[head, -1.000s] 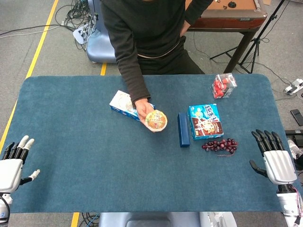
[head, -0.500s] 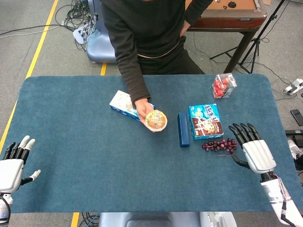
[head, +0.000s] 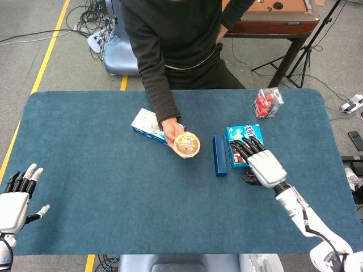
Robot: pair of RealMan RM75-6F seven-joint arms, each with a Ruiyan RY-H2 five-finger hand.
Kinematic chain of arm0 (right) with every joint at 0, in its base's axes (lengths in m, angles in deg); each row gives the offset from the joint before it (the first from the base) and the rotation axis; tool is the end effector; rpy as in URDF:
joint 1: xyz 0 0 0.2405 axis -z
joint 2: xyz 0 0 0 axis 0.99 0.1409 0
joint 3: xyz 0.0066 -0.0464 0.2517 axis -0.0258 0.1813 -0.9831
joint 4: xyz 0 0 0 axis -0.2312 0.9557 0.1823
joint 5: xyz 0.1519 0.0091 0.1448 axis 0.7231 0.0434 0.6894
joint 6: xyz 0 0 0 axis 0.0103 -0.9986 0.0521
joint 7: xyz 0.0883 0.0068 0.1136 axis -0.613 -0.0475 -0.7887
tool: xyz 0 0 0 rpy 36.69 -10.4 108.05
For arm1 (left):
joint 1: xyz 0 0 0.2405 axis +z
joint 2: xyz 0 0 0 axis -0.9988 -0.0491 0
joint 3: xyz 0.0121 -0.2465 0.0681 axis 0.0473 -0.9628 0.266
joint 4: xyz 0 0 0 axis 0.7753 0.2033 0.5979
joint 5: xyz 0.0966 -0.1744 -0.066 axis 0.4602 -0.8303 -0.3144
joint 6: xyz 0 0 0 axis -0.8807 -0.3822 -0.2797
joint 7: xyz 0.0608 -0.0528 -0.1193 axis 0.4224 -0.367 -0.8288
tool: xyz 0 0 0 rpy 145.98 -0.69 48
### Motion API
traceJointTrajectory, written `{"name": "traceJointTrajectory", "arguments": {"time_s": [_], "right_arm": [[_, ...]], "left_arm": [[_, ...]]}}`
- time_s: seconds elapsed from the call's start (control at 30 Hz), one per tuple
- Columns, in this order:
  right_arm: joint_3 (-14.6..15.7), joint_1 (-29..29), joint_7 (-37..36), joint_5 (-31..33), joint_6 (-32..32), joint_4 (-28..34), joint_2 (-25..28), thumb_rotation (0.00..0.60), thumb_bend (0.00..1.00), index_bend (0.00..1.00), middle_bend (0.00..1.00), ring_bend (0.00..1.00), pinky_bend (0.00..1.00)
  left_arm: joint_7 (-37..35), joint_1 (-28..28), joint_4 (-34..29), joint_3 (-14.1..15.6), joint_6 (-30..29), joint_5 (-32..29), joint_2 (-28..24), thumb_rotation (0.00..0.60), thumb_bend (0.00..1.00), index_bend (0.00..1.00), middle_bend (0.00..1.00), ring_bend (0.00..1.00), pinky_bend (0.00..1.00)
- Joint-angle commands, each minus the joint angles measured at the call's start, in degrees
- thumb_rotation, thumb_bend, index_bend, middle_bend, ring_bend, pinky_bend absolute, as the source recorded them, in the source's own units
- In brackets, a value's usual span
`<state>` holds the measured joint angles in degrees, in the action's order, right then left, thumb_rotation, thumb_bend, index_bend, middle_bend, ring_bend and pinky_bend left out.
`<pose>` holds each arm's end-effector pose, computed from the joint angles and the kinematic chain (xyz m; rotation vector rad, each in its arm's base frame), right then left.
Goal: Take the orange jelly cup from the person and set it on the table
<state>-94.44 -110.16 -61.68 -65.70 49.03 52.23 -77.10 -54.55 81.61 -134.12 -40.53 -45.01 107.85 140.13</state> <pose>-0.1931 -0.2946 0.0903 1.8813 -0.8788 0.9849 -0.3095 0.1824 0.1517 -1.4259 -0.8179 -0.8360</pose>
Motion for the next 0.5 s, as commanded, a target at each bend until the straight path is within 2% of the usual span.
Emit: {"name": "traceJointTrajectory", "arguments": {"time_s": [0.03, 0.5], "right_arm": [[-1.8, -3.4, 0.9, 2.5, -3.2, -0.4, -2.0, 0.600, 0.25, 0.00, 0.08, 0.00, 0.00], [-5.7, -14.5, 4.6, 11.2, -11.9, -4.5, -8.4, 0.600, 0.25, 0.00, 0.08, 0.00, 0.00]], "left_arm": [[0.1, 0.1, -0.1, 0.0, 0.0, 0.0, -0.1, 0.600, 0.19, 0.06, 0.02, 0.09, 0.04], [0.4, 0.4, -0.3, 0.3, -0.2, 0.1, 0.0, 0.600, 0.19, 0.06, 0.02, 0.09, 0.04]]}}
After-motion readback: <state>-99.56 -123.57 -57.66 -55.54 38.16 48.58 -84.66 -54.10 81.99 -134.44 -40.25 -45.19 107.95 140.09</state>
